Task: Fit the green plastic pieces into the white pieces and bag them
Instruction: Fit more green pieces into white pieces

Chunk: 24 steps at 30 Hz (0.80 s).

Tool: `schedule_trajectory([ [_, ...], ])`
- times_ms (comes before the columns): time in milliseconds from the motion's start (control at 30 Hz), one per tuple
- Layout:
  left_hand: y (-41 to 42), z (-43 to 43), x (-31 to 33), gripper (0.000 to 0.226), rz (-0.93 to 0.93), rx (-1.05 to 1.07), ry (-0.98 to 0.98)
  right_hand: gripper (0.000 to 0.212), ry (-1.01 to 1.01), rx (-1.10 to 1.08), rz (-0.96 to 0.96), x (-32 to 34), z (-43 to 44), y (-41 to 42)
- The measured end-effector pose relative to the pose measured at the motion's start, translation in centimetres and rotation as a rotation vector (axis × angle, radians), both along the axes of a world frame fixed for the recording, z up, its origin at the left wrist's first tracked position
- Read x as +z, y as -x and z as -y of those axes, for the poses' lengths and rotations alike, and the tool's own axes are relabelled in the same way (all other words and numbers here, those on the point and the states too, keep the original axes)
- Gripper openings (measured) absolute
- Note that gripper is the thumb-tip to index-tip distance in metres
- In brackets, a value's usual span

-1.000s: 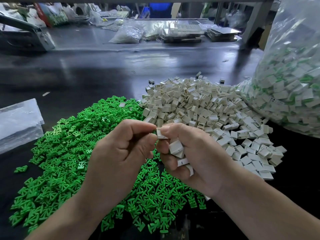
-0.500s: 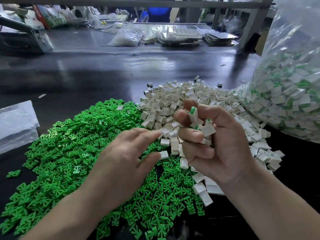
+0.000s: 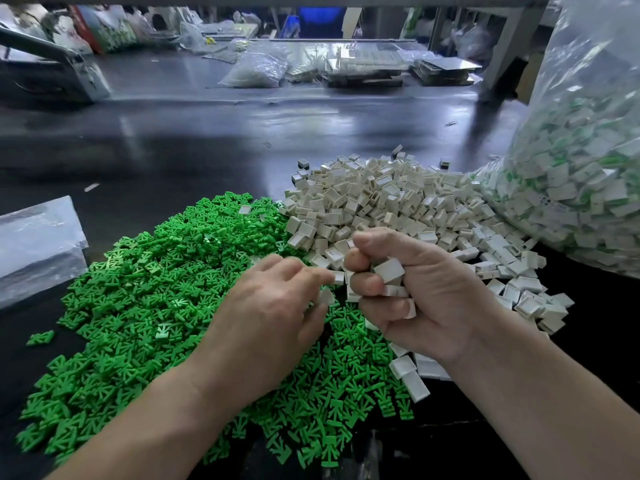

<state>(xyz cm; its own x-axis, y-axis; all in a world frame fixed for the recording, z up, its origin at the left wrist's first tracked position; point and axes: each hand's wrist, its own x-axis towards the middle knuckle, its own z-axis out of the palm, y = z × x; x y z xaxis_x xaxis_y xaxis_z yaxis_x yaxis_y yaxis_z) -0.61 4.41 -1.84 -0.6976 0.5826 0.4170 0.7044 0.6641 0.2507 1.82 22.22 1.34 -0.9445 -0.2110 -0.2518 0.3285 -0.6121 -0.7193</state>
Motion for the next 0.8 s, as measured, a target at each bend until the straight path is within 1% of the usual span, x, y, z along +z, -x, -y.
schedule_trajectory([
  [67, -0.1, 0.2, 0.5, 0.03, 0.078, 0.071, -0.148, 0.008, -0.07, 0.005, 0.002, 0.0, 0.1, 0.0],
  [200, -0.8, 0.9, 1.4, 0.022, 0.265, 0.116, -0.473, 0.007, -0.183, 0.098, -0.025, -0.1, 0.3, -0.3],
  [333, -1.2, 1.0, 1.9, 0.029, 0.437, 0.088, -0.664, 0.01, -0.382, 0.094, -0.13, -0.3, 1.0, -0.8],
  [400, -1.0, 1.2, 1.9, 0.034, 0.548, 0.079, -0.759, 0.018, -0.518, 0.039, -0.228, -0.5, 1.3, -1.0],
  [500, -0.8, 1.2, 1.5, 0.038, 0.716, 0.044, -0.826, 0.036, -0.721, -0.02, -0.391, -0.9, 1.5, -1.3],
  [533, -0.9, 1.1, 1.4, 0.039, 0.758, 0.029, -0.832, 0.037, -0.789, -0.03, -0.443, -1.0, 1.6, -1.4],
  [600, -0.9, 0.9, 1.2, 0.041, 0.797, 0.009, -0.828, 0.031, -0.891, -0.038, -0.534, -1.1, 1.8, -1.5],
  [667, -0.9, 0.9, 1.2, 0.042, 0.806, -0.011, -0.828, 0.025, -0.897, -0.042, -0.551, -1.0, 1.9, -1.5],
  [800, -0.8, 1.3, 1.5, 0.04, 0.823, -0.057, -0.804, 0.011, -0.833, -0.032, -0.488, -0.6, 1.7, -1.5],
])
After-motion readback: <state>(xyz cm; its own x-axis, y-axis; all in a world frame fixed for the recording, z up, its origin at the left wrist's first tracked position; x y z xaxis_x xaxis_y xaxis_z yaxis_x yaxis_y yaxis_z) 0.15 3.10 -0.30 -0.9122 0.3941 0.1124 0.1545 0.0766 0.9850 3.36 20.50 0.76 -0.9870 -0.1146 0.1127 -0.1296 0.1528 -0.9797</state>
